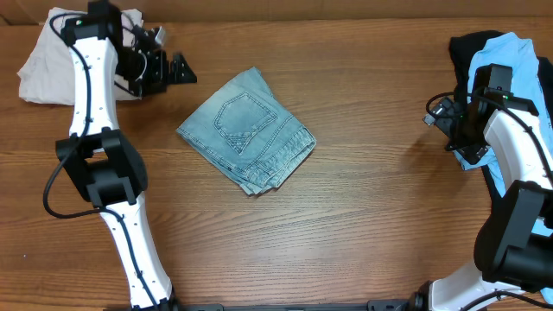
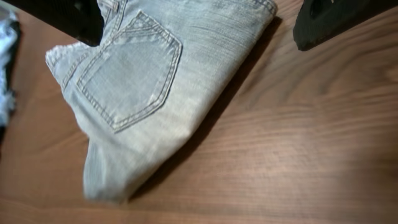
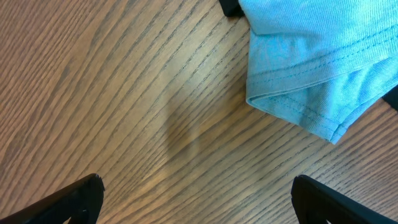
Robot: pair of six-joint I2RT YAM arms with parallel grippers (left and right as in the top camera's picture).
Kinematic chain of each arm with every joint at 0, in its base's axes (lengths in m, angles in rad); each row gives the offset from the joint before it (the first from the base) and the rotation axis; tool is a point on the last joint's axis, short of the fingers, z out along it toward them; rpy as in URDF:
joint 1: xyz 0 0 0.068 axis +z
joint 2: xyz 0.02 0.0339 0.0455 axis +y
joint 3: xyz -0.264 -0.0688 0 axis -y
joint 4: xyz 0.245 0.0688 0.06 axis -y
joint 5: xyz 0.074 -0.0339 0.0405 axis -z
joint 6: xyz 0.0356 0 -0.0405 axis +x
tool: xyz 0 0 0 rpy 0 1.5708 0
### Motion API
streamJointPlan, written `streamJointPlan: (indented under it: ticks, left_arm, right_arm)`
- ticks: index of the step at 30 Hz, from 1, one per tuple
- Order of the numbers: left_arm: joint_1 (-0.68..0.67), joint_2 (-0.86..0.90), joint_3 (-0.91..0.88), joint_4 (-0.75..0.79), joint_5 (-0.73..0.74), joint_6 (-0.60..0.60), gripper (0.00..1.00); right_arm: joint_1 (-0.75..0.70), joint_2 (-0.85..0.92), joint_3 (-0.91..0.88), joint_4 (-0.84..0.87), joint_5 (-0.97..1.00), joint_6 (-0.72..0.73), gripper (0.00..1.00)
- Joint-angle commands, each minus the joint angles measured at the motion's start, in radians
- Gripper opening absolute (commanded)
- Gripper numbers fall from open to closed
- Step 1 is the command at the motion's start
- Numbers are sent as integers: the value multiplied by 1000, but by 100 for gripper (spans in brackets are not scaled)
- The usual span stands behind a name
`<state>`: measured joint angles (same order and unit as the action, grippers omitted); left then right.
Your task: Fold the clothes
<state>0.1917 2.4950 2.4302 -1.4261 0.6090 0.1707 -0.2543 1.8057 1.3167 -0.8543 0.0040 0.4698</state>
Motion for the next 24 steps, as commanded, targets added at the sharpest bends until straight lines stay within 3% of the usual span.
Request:
streamJointPlan:
  ticks: [1, 10, 16, 18, 24]
  left_arm:
    - [-9, 3, -89, 17, 100, 109, 100]
    - [-49, 3, -275, 195, 98, 90, 100]
    - [-82, 3, -336, 226, 94, 84, 100]
    - [-94, 3, -344, 209, 94, 83, 86]
    - [-128, 3, -346, 81, 90, 70, 20]
  right_arm:
    - [1, -6, 26, 5, 2, -3, 100]
    - [1, -6, 26, 5, 2, -3, 100]
    - [1, -6, 26, 5, 2, -3, 100]
    - [1, -6, 26, 5, 2, -3, 100]
    - [1, -6, 26, 5, 2, -3, 100]
